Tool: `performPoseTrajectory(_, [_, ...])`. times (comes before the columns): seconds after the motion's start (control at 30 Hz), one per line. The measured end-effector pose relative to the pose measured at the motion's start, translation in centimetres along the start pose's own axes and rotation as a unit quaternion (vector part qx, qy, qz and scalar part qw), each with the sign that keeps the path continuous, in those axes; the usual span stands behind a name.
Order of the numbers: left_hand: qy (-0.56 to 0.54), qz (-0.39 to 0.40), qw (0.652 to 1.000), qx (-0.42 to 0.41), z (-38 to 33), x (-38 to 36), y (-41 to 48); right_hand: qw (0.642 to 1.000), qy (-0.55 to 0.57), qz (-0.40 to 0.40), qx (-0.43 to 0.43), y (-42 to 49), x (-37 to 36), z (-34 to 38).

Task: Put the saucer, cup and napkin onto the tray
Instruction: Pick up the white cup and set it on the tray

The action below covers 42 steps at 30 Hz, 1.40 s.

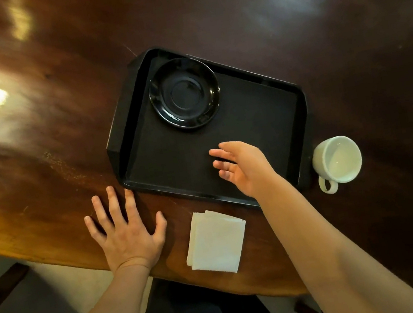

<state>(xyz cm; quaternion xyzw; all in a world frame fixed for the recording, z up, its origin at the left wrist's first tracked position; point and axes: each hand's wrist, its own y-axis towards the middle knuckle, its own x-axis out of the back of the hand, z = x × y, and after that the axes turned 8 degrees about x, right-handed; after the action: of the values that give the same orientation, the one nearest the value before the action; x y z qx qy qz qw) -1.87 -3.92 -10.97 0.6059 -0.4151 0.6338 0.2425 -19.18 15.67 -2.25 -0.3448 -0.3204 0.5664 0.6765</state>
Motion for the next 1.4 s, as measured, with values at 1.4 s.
performPoseTrajectory(1.4, [-0.019, 0.012, 1.000, 0.008, -0.6, 0.6, -0.5, 0.943, 0.227, -0.242, 0.014, -2.8, 19.1, -3.8])
